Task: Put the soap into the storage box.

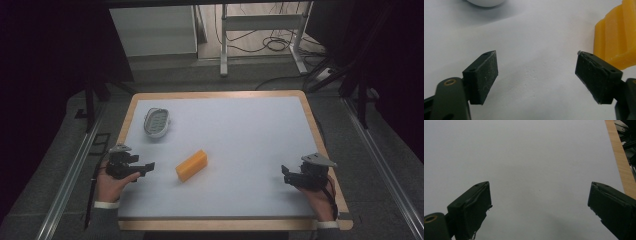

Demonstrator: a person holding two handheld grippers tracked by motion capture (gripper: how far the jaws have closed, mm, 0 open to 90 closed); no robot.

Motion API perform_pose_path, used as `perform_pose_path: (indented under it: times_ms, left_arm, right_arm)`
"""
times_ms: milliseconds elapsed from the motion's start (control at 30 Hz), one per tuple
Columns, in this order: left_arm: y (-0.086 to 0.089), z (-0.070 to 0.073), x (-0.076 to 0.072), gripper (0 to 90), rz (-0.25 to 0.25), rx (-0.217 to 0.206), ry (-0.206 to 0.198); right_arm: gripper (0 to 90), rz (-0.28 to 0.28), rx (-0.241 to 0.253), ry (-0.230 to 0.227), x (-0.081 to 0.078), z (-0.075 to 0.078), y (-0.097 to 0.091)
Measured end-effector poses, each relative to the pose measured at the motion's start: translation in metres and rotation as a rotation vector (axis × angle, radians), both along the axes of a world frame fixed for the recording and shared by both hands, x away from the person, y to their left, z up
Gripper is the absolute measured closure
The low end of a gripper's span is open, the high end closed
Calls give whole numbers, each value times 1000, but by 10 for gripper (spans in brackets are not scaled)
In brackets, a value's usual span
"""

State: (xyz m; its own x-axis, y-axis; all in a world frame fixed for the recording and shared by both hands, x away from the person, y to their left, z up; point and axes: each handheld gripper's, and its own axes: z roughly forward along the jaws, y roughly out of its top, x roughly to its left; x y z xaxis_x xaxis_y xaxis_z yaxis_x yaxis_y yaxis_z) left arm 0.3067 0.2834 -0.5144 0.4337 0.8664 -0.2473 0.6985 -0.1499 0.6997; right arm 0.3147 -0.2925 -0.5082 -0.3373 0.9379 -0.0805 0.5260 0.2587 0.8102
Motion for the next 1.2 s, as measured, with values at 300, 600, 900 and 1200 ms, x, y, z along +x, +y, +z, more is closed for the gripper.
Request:
perform_pose_path:
  times_ms: [300,600,900,1200]
  left_arm:
    - [3,2,-1,199,1,-5,-3]
    - [6,4,-2,204,16,-14,-9]
    - [-2,25,-3,213,-4,53,-10]
    - [-13,53,-6,208,-40,85,-38]
  right_arm:
    - [50,-16,3,-13,-3,2,-4]
    - [50,-28,12,-23,-3,4,-7]
    - [50,-28,25,-17,-4,3,-12]
    - [50,-20,25,-19,-6,5,-14]
